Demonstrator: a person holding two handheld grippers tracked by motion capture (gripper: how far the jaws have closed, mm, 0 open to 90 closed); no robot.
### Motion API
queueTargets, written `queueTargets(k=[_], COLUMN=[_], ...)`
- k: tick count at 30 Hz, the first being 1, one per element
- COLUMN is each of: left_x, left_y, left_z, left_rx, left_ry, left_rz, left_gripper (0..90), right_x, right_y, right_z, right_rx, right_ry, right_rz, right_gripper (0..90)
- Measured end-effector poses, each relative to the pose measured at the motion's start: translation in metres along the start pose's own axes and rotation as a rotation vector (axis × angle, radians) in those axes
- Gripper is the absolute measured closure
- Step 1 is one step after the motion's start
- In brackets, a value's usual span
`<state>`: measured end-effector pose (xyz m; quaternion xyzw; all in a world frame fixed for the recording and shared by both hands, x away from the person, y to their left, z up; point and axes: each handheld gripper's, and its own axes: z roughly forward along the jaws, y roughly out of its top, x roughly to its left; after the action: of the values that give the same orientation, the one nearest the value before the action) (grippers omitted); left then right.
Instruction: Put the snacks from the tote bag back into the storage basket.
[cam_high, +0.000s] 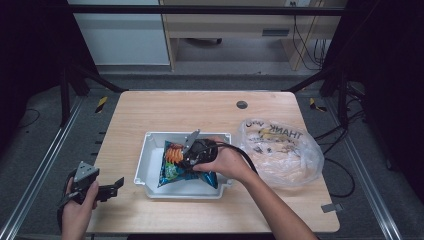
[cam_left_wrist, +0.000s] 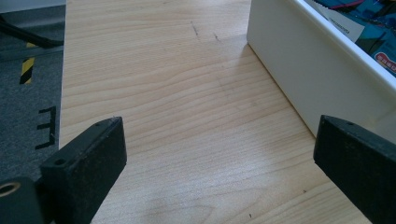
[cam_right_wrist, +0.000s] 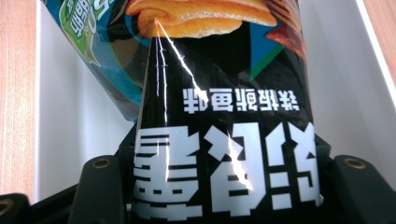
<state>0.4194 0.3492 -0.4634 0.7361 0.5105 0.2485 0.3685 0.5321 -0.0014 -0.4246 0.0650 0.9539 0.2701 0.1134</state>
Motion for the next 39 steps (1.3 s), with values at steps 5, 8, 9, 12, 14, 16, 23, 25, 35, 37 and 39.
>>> queueTargets(k=[5, 8, 9, 12, 14, 16, 23, 25, 35, 37, 39], left_x=[0.000, 0.000, 0.000, 0.000, 0.000, 0.000, 0.000, 0.000, 0.000, 0.000, 0.000], left_y=[0.000, 0.000, 0.000, 0.000, 0.000, 0.000, 0.000, 0.000, 0.000, 0.000, 0.000], left_z=[0.000, 0.000, 0.000, 0.000, 0.000, 0.000, 0.000, 0.000, 0.000, 0.001, 0.001], left_rx=[0.000, 0.000, 0.001, 0.000, 0.000, 0.000, -0.003, -0.003, -0.001, -0.001, -0.001], left_ry=[0.000, -0.001, 0.000, -0.001, -0.001, 0.000, 0.000, 0.001, 0.000, -0.002, -0.001], left_rz=[0.000, 0.000, -0.001, -0.001, -0.001, -0.001, -0.004, -0.004, -0.003, -0.003, -0.003], left_gripper=[2.4, 2.4, 2.4, 2.4, 2.4, 2.4, 2.3, 2.4, 2.3, 2.4, 2.4], right_x=[0.001, 0.002, 0.002, 0.004, 0.004, 0.005, 0.009, 0.010, 0.011, 0.011, 0.011], right_y=[0.000, 0.001, 0.002, 0.002, 0.003, 0.003, 0.007, 0.007, 0.007, 0.006, 0.006], right_z=[0.001, 0.001, 0.002, 0.002, 0.002, 0.001, -0.005, -0.008, -0.025, -0.029, -0.033], right_rx=[0.002, 0.008, 0.008, 0.005, 0.009, 0.004, 0.002, -0.017, -0.063, -0.075, -0.085], right_ry=[-0.002, -0.006, -0.006, -0.012, -0.010, -0.005, -0.014, -0.028, -0.054, -0.053, -0.062], right_rz=[0.009, 0.015, 0.013, 0.021, 0.027, 0.033, 0.032, 0.033, 0.049, 0.059, 0.067], right_gripper=[38.0, 37.4, 37.1, 33.9, 28.3, 25.2, 14.0, 12.9, 10.6, 10.2, 9.8])
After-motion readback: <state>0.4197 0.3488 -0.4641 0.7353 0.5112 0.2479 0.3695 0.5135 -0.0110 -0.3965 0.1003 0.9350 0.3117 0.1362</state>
